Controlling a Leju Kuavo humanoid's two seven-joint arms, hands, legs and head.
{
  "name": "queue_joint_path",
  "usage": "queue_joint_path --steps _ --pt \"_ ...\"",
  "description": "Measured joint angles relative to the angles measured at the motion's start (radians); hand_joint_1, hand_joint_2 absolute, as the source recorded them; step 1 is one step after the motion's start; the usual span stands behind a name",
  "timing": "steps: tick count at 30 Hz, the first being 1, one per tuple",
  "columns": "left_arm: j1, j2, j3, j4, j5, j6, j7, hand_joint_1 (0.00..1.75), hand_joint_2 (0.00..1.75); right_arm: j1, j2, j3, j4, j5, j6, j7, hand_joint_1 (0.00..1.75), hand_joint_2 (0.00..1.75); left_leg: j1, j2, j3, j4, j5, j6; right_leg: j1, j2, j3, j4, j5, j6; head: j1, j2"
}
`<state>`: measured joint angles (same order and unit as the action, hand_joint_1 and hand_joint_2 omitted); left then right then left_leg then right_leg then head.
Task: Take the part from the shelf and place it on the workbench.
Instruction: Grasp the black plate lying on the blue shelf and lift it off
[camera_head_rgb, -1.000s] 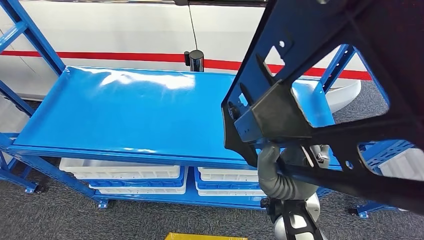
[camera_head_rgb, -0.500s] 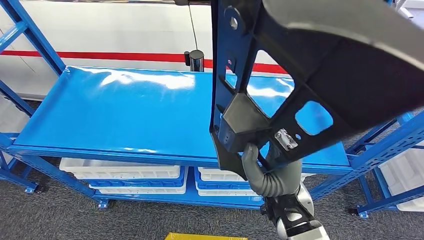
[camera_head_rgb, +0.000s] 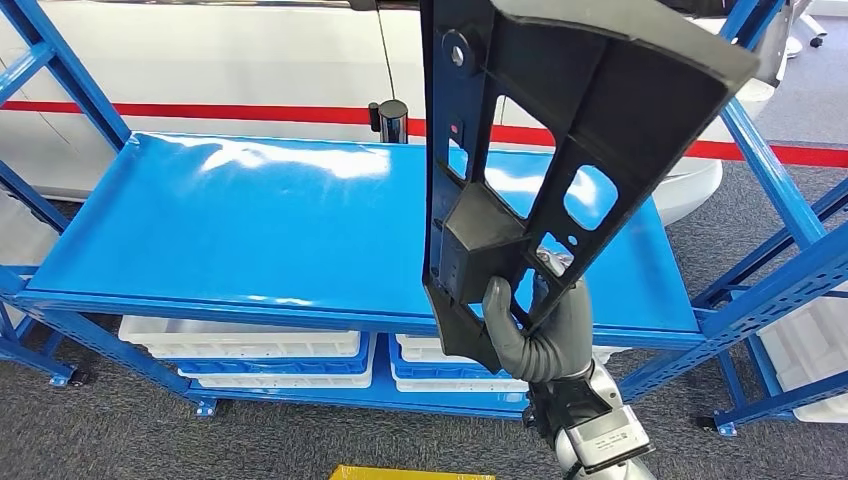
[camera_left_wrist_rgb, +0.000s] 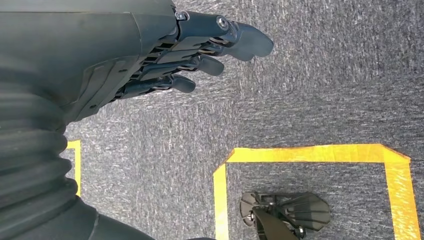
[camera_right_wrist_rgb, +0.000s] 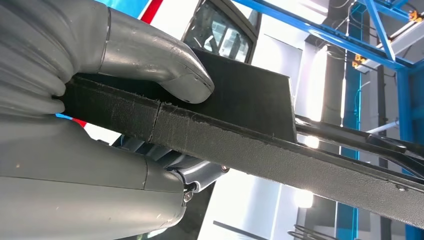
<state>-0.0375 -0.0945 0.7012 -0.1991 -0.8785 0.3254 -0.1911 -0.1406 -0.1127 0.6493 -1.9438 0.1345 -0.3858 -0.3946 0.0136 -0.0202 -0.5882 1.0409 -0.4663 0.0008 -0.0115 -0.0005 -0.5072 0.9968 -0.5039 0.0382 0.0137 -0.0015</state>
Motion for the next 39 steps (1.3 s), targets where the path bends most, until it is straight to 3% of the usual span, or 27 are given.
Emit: queue_joint_path --steps 3,5,6,8,10,11,12,14,15,17,20,22,24,25,26,27,29,31,33,35,37,39 --pt "0.0 0.0 0.001 0.0 -0.001 -0.003 0.004 0.0 1.75 0.0 0.002 -0.005 0.003 0.017 -0.006 0.011 1.75 1.75 -0.004 0.0 0.001 -0.002 -0.001 0.009 -0.002 0.0 0.001 -0.005 0.003 0.006 0.0 0.0" --pt "-0.001 -0.001 0.001 0.0 -0.003 -0.006 0.006 0.0 1.75 -0.001 0.004 -0.011 0.005 0.023 -0.008 0.016 1.75 1.75 0.002 0.002 0.01 -0.019 0.008 0.017 -0.002 0.0 -0.01 0.016 -0.008 0.007 0.0 0.0" --pt "-0.001 -0.002 0.001 0.0 -0.005 -0.008 0.006 0.0 1.75 -0.002 0.005 -0.014 0.006 0.024 -0.008 0.018 1.75 1.75 0.006 0.004 0.014 -0.028 0.012 0.02 -0.001 0.0 -0.03 0.052 -0.024 0.006 0.002 0.0" --pt "-0.002 -0.002 0.001 0.0 -0.009 -0.01 0.006 0.0 1.75 -0.004 0.006 -0.018 0.01 0.025 -0.008 0.023 1.75 1.75 0.009 0.006 0.016 -0.034 0.016 0.023 -0.005 0.0 -0.1 0.178 -0.07 0.002 0.004 0.0" --pt "-0.003 -0.002 0.001 0.0 -0.011 -0.012 0.006 0.0 1.75 -0.001 0.006 -0.021 0.016 0.025 -0.008 0.029 1.75 1.75 0.01 0.007 0.015 -0.034 0.016 0.023 -0.011 0.0 -0.165 0.282 -0.093 0.007 0.005 0.0" --pt "-0.003 -0.002 0.001 0.0 -0.012 -0.013 0.006 0.0 1.75 0.0 0.006 -0.022 0.02 0.026 -0.008 0.03 1.75 1.75 0.012 0.007 0.015 -0.033 0.016 0.021 -0.015 0.0 -0.174 0.283 -0.081 0.017 0.005 0.0" --pt "-0.003 -0.003 0.001 0.0 -0.012 -0.014 0.006 0.0 1.75 0.0 0.006 -0.024 0.023 0.027 -0.008 0.031 1.75 1.75 0.016 0.006 0.015 -0.032 0.015 0.016 -0.02 0.0 -0.163 0.243 -0.054 0.03 0.005 0.0" --pt "-0.003 -0.004 0.001 0.0 -0.012 -0.014 0.006 0.0 1.75 0.0 0.007 -0.025 0.028 0.029 -0.008 0.033 1.75 1.75 0.021 0.002 0.016 -0.029 0.013 0.0 -0.031 0.0 -0.108 0.106 0.013 0.056 0.007 0.0" --pt "-0.003 -0.004 0.001 0.0 -0.012 -0.014 0.006 0.0 1.75 0.0 0.008 -0.026 0.03 0.03 -0.008 0.034 1.75 1.75 0.021 0.001 0.015 -0.026 0.011 -0.01 -0.033 0.001 -0.086 0.055 0.036 0.057 0.008 0.0" --pt "-0.003 -0.003 0.002 -0.001 -0.013 -0.015 0.006 0.0 1.75 0.001 0.01 -0.028 0.033 0.03 -0.008 0.037 1.75 1.75 0.018 -0.001 0.012 -0.025 0.014 -0.027 -0.03 0.005 -0.077 0.027 0.05 0.042 0.008 0.0" --pt "-0.001 -0.005 0.003 0.0 -0.013 -0.015 0.008 0.0 1.75 0.002 0.013 -0.033 0.036 0.03 -0.009 0.041 1.75 1.75 0.024 0.004 0.007 -0.017 0.004 -0.041 -0.028 0.006 -0.083 0.029 0.058 0.016 0.006 0.0" --pt "-0.002 -0.006 0.005 0.0 -0.014 -0.016 0.008 0.0 1.75 0.002 0.016 -0.035 0.038 0.03 -0.009 0.042 1.75 1.75 0.024 0.012 -0.028 0.071 -0.059 -0.042 -0.027 0.004 -0.087 0.028 0.064 0.0 0.003 0.0" --pt "-0.002 -0.006 0.008 0.0 -0.014 -0.016 0.008 0.0 1.75 0.002 0.017 -0.038 0.04 0.029 -0.009 0.045 1.75 1.75 0.021 0.015 -0.084 0.214 -0.133 -0.039 -0.018 0.002 -0.095 0.028 0.069 -0.013 0.0 0.0" --pt "-0.002 -0.006 0.008 0.0 -0.014 -0.016 0.008 0.0 1.75 0.003 0.017 -0.04 0.042 0.029 -0.009 0.047 1.75 1.75 0.02 0.015 -0.101 0.261 -0.15 -0.037 -0.014 0.001 -0.099 0.028 0.071 -0.017 0.0 0.0" --pt "-0.002 -0.006 0.009 0.0 -0.014 -0.016 0.008 0.0 1.75 0.004 0.017 -0.041 0.044 0.028 -0.009 0.048 1.75 1.75 0.018 0.015 -0.1 0.27 -0.148 -0.033 -0.01 0.001 -0.103 0.028 0.074 -0.02 0.0 0.0" --pt "-0.002 -0.006 0.009 0.0 -0.015 -0.016 0.008 0.0 1.75 0.004 0.017 -0.042 0.045 0.027 -0.01 0.049 1.75 1.75 0.017 0.015 -0.079 0.242 -0.13 -0.028 -0.008 0.001 -0.105 0.029 0.077 -0.022 0.0 0.0" --pt "-0.003 -0.007 0.01 0.0 -0.015 -0.016 0.008 0.0 1.75 0.005 0.018 -0.043 0.046 0.026 -0.01 0.049 1.75 1.75 0.014 0.015 0.005 0.106 -0.078 -0.018 -0.005 0.001 -0.107 0.029 0.081 -0.02 0.0 0.0" --pt "-0.006 -0.008 0.011 0.0 -0.015 -0.016 0.006 0.0 1.75 0.004 0.019 -0.046 0.046 0.026 -0.012 0.05 1.75 1.75 0.007 0.015 0.058 0.007 -0.05 -0.012 -0.001 0.001 -0.11 0.031 0.087 -0.01 0.001 0.0" --pt "-0.007 -0.009 0.012 0.0 -0.016 -0.016 0.005 0.0 1.75 0.004 0.02 -0.048 0.046 0.025 -0.012 0.05 1.75 1.75 -0.003 0.013 0.058 -0.009 -0.042 -0.006 -0.001 -0.001 -0.114 0.029 0.096 0.003 0.002 0.0" --pt "-0.006 -0.011 0.012 0.0 -0.016 -0.016 0.004 0.0 1.75 0.005 0.02 -0.05 0.046 0.025 -0.012 0.05 1.75 1.75 -0.006 0.014 0.048 -0.014 -0.026 0.008 -0.005 -0.001 -0.123 0.03 0.097 0.015 0.002 0.0" --pt "-0.007 -0.013 0.012 0.0 -0.015 -0.015 0.002 0.0 1.75 0.006 0.02 -0.053 0.046 0.025 -0.013 0.05 1.75 1.75 -0.004 0.017 0.031 -0.018 -0.007 0.024 -0.005 0.0 -0.151 0.083 0.052 0.011 0.005 0.0" --pt "-0.008 -0.013 0.013 -0.001 -0.015 -0.015 0.001 0.0 1.75 0.008 0.02 -0.055 0.046 0.025 -0.014 0.05 1.75 1.75 -0.004 0.018 0.009 -0.018 0.008 0.031 -0.006 0.0 -0.194 0.202 -0.025 -0.001 0.007 0.0"
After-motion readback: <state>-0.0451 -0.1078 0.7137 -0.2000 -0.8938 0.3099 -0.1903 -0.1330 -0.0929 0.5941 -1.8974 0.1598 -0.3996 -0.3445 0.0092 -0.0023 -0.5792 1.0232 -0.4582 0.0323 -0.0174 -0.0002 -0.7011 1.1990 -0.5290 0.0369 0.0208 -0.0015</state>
